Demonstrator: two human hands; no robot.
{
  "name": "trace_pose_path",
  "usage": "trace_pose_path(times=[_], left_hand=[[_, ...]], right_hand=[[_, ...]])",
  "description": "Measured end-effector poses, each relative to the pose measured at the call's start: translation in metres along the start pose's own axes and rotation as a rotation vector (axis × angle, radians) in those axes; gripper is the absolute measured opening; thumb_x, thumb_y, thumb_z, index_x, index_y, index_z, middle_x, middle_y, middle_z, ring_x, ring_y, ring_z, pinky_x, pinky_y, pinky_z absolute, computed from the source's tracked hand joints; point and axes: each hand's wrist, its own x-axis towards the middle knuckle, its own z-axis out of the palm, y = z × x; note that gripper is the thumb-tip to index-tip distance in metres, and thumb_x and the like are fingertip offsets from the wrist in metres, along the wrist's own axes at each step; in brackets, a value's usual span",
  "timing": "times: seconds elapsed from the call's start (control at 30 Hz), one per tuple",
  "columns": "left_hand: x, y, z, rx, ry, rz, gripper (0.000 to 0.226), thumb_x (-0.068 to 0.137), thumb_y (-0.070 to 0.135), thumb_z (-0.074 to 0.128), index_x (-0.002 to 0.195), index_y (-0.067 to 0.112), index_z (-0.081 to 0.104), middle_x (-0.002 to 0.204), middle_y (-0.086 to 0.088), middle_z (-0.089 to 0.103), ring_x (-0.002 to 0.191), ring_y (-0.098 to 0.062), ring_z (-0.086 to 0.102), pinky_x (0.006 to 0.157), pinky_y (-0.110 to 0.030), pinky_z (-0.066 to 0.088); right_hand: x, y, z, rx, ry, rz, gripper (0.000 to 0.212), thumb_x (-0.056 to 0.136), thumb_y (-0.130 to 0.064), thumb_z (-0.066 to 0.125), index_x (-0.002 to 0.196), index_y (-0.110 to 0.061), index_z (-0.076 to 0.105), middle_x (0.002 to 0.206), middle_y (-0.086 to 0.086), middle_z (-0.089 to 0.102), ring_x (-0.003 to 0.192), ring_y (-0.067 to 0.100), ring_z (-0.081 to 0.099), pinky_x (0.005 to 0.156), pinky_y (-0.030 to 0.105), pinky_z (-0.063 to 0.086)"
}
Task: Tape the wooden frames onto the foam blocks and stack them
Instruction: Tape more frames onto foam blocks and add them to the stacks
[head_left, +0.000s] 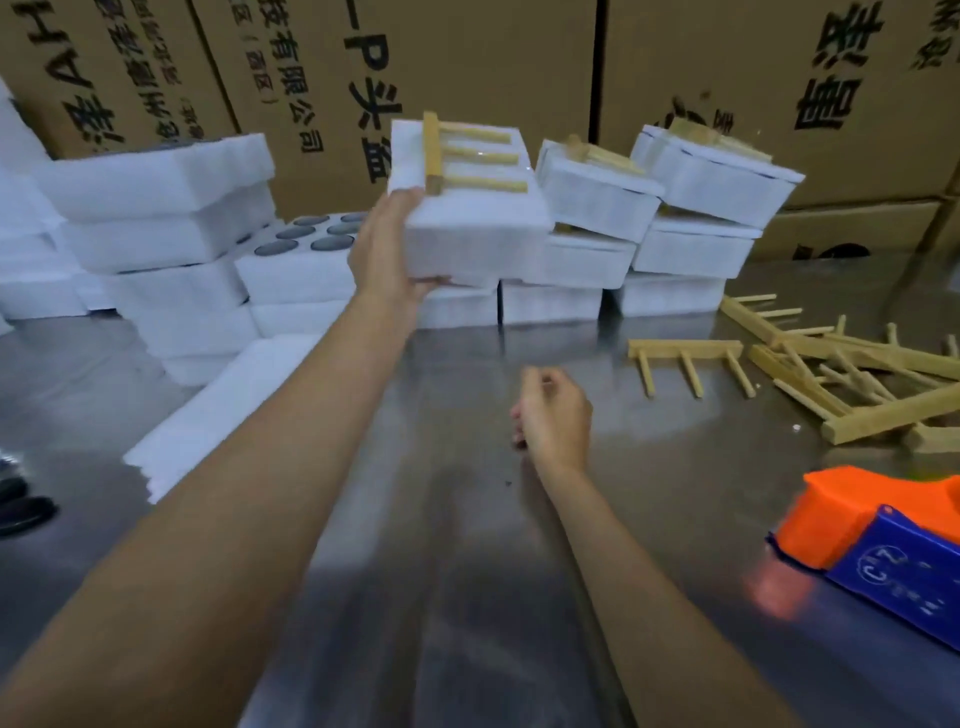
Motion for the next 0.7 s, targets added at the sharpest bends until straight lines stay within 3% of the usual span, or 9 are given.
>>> trace_pose_path(times=[0.07, 0.13, 0.3, 0.4, 0.47, 0.57, 0.7], left_hand=[[0.036, 0.005, 0.02, 0.038, -0.001, 0.008, 0.031, 0.081, 0.031, 0.075, 0.108, 0.022, 0.065, 0.117, -0.009, 0.067, 0.105, -0.028, 0.064, 0.073, -0.042, 0.06], [0.071, 0.012, 0.036, 0.089, -0.015, 0.016, 0.037, 0.081, 0.032, 0.075, 0.114, 0.019, 0.065, 0.117, -0.012, 0.068, 0.105, -0.029, 0.066, 0.07, -0.043, 0.06], [0.135, 0.009, 0.061, 0.134, 0.059, 0.081, 0.053, 0.078, 0.036, 0.082, 0.123, 0.011, 0.065, 0.116, -0.013, 0.07, 0.105, -0.031, 0.069, 0.08, -0.05, 0.061], [0.151, -0.011, 0.063, 0.267, 0.126, 0.14, 0.087, 0.077, 0.053, 0.079, 0.15, 0.023, 0.04, 0.152, -0.006, 0.042, 0.13, -0.027, 0.05, 0.101, -0.049, 0.05], [0.153, -0.024, 0.059, 0.393, 0.162, 0.165, 0.097, 0.078, 0.054, 0.077, 0.155, 0.03, 0.024, 0.16, -0.001, 0.022, 0.141, -0.026, 0.034, 0.111, -0.046, 0.04], [0.149, -0.038, 0.052, 0.698, 0.158, 0.246, 0.09, 0.084, 0.047, 0.071, 0.156, 0.027, 0.021, 0.163, -0.001, 0.011, 0.145, -0.025, 0.027, 0.113, -0.044, 0.035], [0.142, -0.033, 0.028, 1.01, 0.155, 0.385, 0.065, 0.091, 0.027, 0.061, 0.149, 0.017, 0.033, 0.153, -0.011, 0.026, 0.139, -0.032, 0.031, 0.108, -0.042, 0.039]], right_hand=[[0.009, 0.005, 0.007, -0.071, 0.011, -0.036, 0.031, 0.084, -0.042, 0.046, 0.07, -0.018, 0.059, 0.069, 0.009, 0.068, 0.068, 0.037, 0.065, 0.065, 0.052, 0.058], [0.018, 0.01, 0.011, -0.087, 0.039, -0.044, 0.036, 0.079, -0.048, 0.041, 0.07, -0.017, 0.057, 0.066, 0.007, 0.066, 0.065, 0.036, 0.064, 0.062, 0.052, 0.057], [0.034, 0.021, 0.015, -0.094, 0.029, -0.042, 0.029, 0.083, -0.035, 0.045, 0.072, -0.012, 0.06, 0.063, 0.01, 0.064, 0.064, 0.04, 0.062, 0.06, 0.055, 0.056], [0.035, 0.021, 0.015, -0.091, 0.013, -0.048, 0.027, 0.084, -0.029, 0.045, 0.071, -0.009, 0.057, 0.06, 0.013, 0.062, 0.062, 0.042, 0.059, 0.059, 0.055, 0.054], [0.035, 0.021, 0.016, -0.096, 0.002, -0.046, 0.027, 0.083, -0.029, 0.045, 0.072, -0.007, 0.057, 0.061, 0.015, 0.061, 0.063, 0.043, 0.058, 0.059, 0.056, 0.054], [0.035, 0.02, 0.015, -0.125, -0.009, -0.035, 0.028, 0.083, -0.029, 0.045, 0.072, -0.007, 0.057, 0.063, 0.015, 0.062, 0.066, 0.042, 0.059, 0.062, 0.055, 0.055], [0.032, 0.017, 0.013, -0.16, -0.024, -0.052, 0.029, 0.085, -0.029, 0.044, 0.073, -0.006, 0.058, 0.062, 0.014, 0.063, 0.066, 0.039, 0.061, 0.064, 0.052, 0.055]])
